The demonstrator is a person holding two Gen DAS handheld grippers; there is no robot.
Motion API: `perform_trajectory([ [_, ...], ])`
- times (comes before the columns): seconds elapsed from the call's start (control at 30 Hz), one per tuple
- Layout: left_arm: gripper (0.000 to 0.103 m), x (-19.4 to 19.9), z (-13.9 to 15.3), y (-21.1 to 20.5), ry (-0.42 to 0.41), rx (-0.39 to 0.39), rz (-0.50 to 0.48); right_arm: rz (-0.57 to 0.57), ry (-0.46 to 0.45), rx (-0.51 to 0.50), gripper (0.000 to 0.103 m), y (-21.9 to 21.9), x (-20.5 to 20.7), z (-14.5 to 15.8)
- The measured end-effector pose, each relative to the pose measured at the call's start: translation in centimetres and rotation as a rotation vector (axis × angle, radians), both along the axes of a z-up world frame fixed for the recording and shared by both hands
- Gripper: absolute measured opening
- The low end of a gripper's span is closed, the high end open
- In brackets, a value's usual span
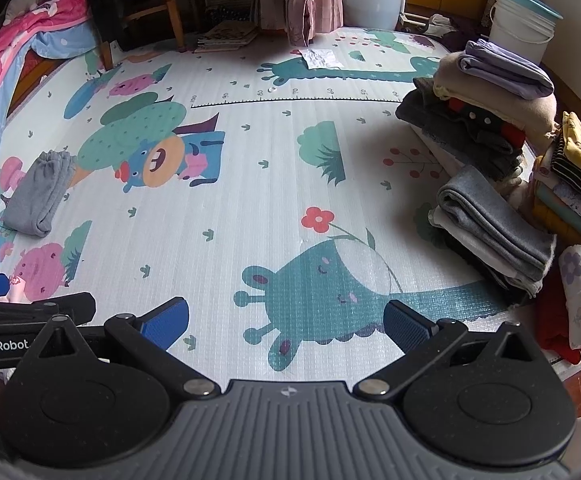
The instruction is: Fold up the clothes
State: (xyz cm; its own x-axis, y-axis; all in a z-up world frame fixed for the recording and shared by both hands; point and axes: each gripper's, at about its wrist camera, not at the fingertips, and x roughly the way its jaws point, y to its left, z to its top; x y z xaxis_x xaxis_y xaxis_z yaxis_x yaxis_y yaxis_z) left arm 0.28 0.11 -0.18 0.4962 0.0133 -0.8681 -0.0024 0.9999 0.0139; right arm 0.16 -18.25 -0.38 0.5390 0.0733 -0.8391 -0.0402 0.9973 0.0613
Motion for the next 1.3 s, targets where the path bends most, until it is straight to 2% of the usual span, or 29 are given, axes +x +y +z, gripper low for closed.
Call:
perform_trajectory([
  [1.0,0.103,-0.1,-0.2,-0.1,0.007,-0.006,0.013,0.004,0.005,-0.006,0.103,0.6,0.0,-0.1],
  [1.3,0.103,0.0,0.1,1.0,0.01,-0.013,0.005,0.005,0.005,-0.008,0.103,0.6,0.1,0.0],
])
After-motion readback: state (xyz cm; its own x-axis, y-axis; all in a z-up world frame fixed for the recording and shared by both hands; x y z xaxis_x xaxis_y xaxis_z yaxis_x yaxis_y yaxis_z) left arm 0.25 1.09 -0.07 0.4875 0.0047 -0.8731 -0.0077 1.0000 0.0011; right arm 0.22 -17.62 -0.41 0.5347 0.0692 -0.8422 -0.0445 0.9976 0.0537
